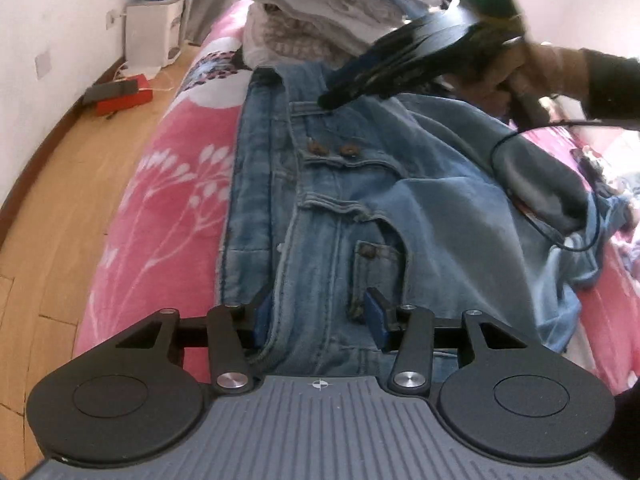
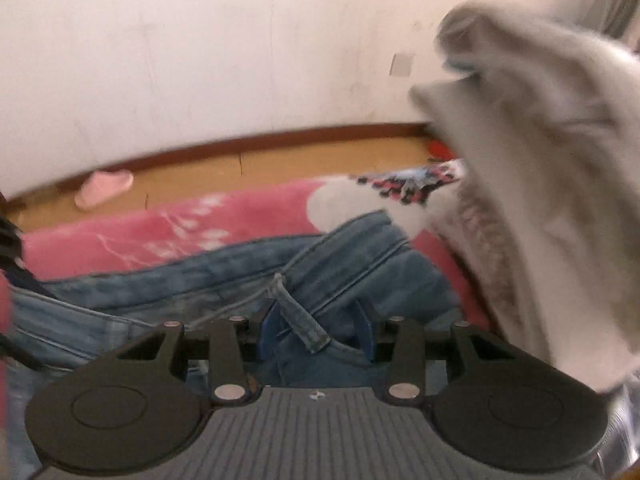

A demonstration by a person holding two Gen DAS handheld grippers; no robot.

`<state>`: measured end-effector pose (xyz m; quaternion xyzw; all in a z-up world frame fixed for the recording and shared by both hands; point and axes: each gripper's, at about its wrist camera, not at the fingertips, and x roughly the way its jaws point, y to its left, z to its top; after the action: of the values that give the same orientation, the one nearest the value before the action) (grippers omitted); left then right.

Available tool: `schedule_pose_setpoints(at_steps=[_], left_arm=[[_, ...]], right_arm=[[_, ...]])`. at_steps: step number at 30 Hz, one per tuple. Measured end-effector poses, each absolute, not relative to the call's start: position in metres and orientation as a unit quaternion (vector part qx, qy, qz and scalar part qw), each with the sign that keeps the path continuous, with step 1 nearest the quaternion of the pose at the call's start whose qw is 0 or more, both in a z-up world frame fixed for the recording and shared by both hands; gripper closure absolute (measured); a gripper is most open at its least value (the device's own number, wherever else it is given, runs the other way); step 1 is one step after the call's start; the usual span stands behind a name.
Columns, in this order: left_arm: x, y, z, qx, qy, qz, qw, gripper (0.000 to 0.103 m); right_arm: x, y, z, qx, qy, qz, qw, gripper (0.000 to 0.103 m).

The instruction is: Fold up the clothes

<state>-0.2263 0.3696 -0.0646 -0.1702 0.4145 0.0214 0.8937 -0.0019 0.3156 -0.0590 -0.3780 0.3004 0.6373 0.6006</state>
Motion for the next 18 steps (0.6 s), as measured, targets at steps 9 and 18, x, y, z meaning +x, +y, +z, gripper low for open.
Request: schedule_pose_setpoints(at_steps=[9,18], left_arm=[[-0.2,0.394,-0.073,-0.216,0.414,-0.02,0.884,0.057],[-0.176,0.394,-0.084,-0.237,0.412,-0.034,0.879,0.064]], right_arm=[[-0.018,0.316,-0.067,-0.423,0.277,0.648,0.57,0.077],[-0.033,0.309,-0.068,-0.419,0.228,0.624,0.619,0.096]])
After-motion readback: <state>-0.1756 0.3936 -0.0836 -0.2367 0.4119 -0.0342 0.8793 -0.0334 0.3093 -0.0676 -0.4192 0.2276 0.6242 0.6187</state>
